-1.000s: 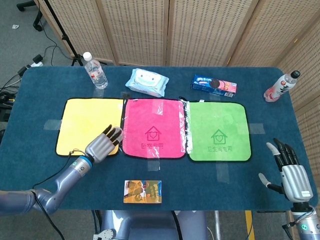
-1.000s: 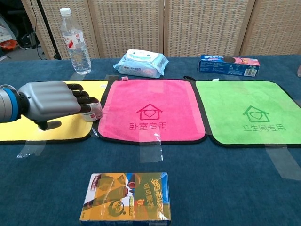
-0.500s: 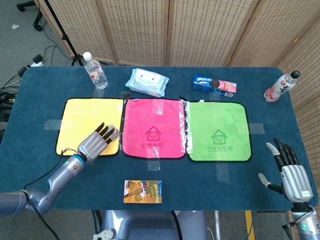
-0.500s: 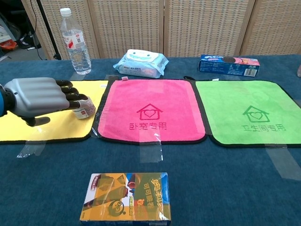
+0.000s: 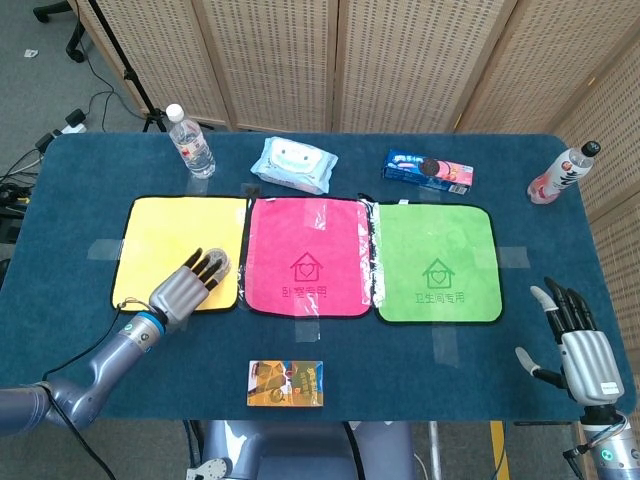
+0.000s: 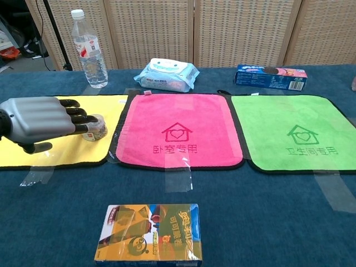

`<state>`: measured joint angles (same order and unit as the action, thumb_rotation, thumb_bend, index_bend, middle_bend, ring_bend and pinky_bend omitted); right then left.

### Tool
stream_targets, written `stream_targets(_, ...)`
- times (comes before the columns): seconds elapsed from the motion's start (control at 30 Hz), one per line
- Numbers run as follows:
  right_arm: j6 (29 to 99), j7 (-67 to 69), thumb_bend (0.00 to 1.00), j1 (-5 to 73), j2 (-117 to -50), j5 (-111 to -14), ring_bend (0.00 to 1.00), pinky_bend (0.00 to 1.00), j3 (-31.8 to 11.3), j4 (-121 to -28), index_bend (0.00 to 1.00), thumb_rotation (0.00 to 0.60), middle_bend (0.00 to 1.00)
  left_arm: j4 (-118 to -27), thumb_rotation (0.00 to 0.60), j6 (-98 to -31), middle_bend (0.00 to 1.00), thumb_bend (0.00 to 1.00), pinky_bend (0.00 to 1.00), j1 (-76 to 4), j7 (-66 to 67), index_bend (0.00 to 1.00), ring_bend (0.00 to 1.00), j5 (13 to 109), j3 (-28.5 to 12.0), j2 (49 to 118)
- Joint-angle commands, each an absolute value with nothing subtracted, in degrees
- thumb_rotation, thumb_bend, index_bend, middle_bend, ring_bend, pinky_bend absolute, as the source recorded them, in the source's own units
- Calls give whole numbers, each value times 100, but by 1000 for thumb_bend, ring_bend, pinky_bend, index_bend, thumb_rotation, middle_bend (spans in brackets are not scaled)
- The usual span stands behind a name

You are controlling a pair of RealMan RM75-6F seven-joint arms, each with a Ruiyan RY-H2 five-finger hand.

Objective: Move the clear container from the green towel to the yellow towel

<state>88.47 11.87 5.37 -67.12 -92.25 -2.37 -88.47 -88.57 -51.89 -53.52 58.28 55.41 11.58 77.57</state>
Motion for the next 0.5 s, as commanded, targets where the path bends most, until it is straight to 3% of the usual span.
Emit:
stream_targets(0.03, 8846, 1188, 311, 538, -6712, -9223, 0, 50, -238, -8845, 109, 600, 3, -8855, 600, -5194, 0, 468, 5, -5343, 5829, 0, 0, 5548, 1148, 7751)
stream_targets(0.5, 8866, 1191, 312, 536, -6715, -9253, 0, 50, -230, -8846, 109, 600, 3, -8720, 600, -5206, 0, 467, 5, -5246, 5881, 0, 0, 5285, 1084, 7653)
